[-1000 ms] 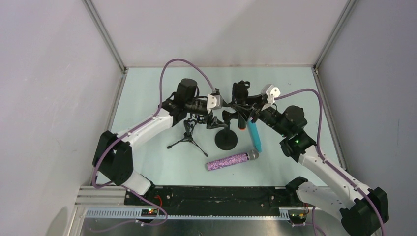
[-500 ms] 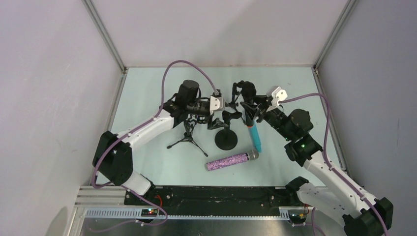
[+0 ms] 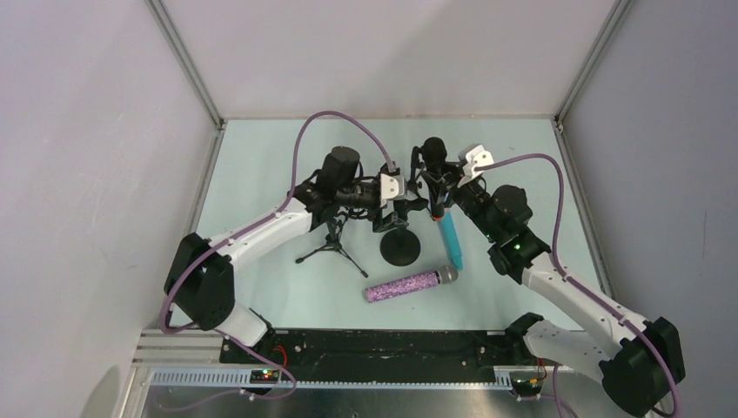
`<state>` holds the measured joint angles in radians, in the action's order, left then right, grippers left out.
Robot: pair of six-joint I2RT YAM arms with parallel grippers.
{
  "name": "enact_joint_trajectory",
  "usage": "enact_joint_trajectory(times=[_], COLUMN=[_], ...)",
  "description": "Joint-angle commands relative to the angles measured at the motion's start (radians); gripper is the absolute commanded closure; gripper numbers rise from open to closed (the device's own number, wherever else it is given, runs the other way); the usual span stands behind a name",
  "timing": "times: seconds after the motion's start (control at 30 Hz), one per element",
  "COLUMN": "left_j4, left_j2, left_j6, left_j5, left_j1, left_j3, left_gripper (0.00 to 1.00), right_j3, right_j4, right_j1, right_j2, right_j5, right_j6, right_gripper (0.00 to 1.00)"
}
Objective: Attach the microphones to the stand
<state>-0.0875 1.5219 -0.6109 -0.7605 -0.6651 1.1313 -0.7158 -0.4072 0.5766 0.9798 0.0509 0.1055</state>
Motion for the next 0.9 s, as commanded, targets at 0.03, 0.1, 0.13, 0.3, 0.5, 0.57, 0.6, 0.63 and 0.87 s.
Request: enact_joint_trajectory(times=[0.03,0.1,0.13,0.3,0.5,0.57,0.6,0.63,0.87], left_j4=[0.038,0.038,0.038,0.038,0.038,0.038,0.038,0.038,0.041], left_j2=[-0.030,-0.031,-0.033,-0.034,-0.049,-0.054,-0.057,-0.058,-0.067], left_j6=[0.034,0.031,0.030,0.027,0.000,-0.007,-0.008,-0.010,-0.011], left_j5=[0.057,0.065,0.065,0.051,0.017,0.004,-0.005,-0.009,-0.051], left_j1=[-0.005,-0.005,-0.004,-0.005,-0.003,-0.003,-0.003,-0.004,-0.001], left_j3=[0.012,0.010,0.009,0.005,-0.009,-0.012,-0.012,-0.014,-0.013], left_gripper=[0.10,0.11,0.11,0.13,0.13,0.11,0.10,0.09,0.07], right_j3=[-0.008,-0.008,-0.008,-0.008,-0.008,-0.008,-0.008,-0.008,-0.001], right_j4=[-0.170,-0.167,-0.158,-0.110,-0.091,-0.089,-0.087,-0.084,-0.042], right_j1=[0.026,0.037,0.040,0.053,0.053,0.054,0.052,0.050,0.013], right_j2=[0.020,0.018,0.014,-0.004,-0.021,-0.033,-0.038,-0.050,-0.130], right_j5=[-0.030,-0.026,-0.029,-0.066,-0.114,-0.128,-0.133,-0.136,-0.039], right_j6=[0.006,0.007,0.010,0.015,0.038,0.054,0.061,0.066,0.074], right_gripper=[1.00,1.00,1.00,1.00,1.00,1.00,1.00,1.00,1.00])
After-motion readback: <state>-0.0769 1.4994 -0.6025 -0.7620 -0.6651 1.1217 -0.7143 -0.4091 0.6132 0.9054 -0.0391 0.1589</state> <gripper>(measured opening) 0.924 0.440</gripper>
